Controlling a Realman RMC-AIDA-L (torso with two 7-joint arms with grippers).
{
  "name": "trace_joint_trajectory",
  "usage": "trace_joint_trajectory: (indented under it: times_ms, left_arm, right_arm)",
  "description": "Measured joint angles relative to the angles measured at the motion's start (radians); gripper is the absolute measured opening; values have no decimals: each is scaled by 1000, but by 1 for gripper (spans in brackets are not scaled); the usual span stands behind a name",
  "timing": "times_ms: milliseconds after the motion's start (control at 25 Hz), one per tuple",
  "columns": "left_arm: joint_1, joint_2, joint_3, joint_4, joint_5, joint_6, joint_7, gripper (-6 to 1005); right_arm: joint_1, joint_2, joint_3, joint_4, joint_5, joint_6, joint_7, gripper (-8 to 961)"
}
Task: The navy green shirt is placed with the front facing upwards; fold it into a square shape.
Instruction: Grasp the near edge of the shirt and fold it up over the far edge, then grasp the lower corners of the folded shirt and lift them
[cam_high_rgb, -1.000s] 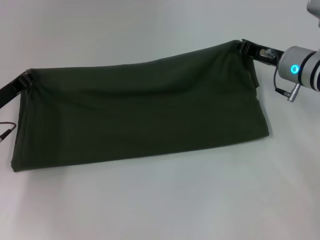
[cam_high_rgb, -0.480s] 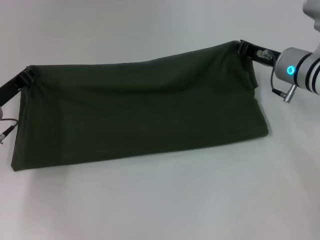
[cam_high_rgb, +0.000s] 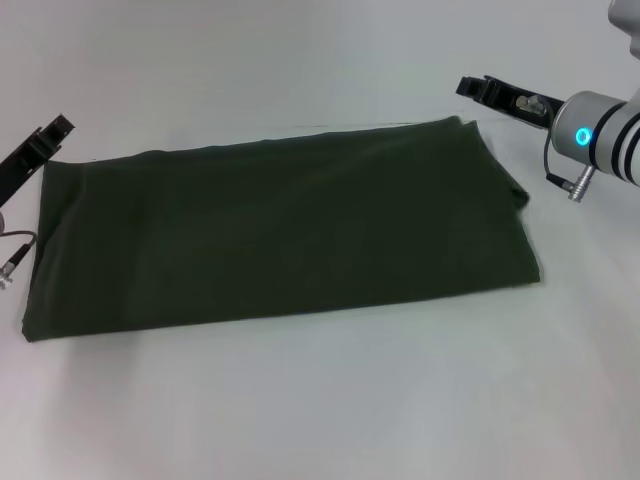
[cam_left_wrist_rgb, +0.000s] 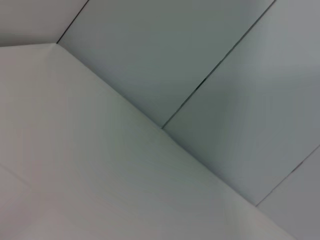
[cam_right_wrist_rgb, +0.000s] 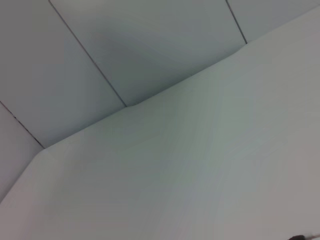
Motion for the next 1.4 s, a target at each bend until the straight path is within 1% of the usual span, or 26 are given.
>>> trace_joint_trajectory:
  times_ms: [40, 80, 200, 240, 400, 480, 600, 720, 760, 800, 840, 880, 960, 1000, 1040, 1120, 1240, 1320, 1400]
  left_arm:
    - [-1, -1, 1, -1, -6, 0, 6, 167]
    - [-1, -1, 1, -3, -11, 0, 11, 213]
    - [-1, -1, 1, -9, -28, 0, 17, 351]
    - [-1, -1, 1, -9, -30, 0, 18, 397]
    - [3, 0, 2, -9, -30, 13, 19, 502]
    - [11, 5, 7, -9, -26, 36, 16, 554]
    - [34, 19, 54, -5, -23, 90, -8, 548]
    - [67, 36, 119, 23, -4, 162, -86, 544]
    - [88, 48, 154, 55, 40, 217, -160, 545]
    - [88, 48, 154, 55, 40, 217, -160, 545]
    - [99, 54, 165, 79, 76, 249, -206, 545]
    - [109, 58, 170, 103, 114, 279, -241, 546]
    - [127, 71, 177, 176, 225, 353, -344, 547]
    - [134, 83, 178, 220, 311, 401, -402, 547]
    - [136, 88, 177, 242, 353, 422, -432, 547]
    - [139, 107, 169, 304, 499, 487, -520, 547]
    - [142, 122, 157, 377, 650, 553, -577, 548]
    - [142, 125, 156, 407, 711, 576, -581, 560]
    - [140, 128, 155, 423, 748, 584, -582, 572]
  right_arm:
    - [0, 0, 0, 0, 0, 0, 0, 179]
    - [0, 0, 0, 0, 0, 0, 0, 212]
    - [0, 0, 5, 0, 1, 9, 0, 448]
    - [1, 0, 7, 0, 2, 11, 0, 493]
    - [-6, -3, 8, -1, 18, 14, 5, 674]
    - [-18, -8, 5, -7, 32, -1, 11, 683]
    - [-45, -24, 2, -17, 38, -68, 28, 697]
    - [-83, -56, 1, -25, 33, -190, 69, 710]
    - [-112, -82, -5, -28, 30, -282, 101, 715]
    - [-112, -82, -5, -28, 30, -282, 101, 719]
    - [-127, -94, -11, -30, 29, -321, 118, 724]
    - [-147, -110, -29, -37, 29, -370, 144, 724]
    - [-182, -134, -68, -50, 28, -436, 189, 723]
    - [-202, -148, -94, -57, 27, -466, 214, 722]
    - [-218, -160, -121, -62, 26, -492, 233, 722]
    - [-250, -182, -159, -67, 25, -544, 253, 723]
    - [-285, -197, -174, -81, 13, -600, 256, 728]
    - [-317, -199, -172, -105, -12, -630, 254, 730]
    - [-326, -199, -170, -112, -16, -636, 253, 730]
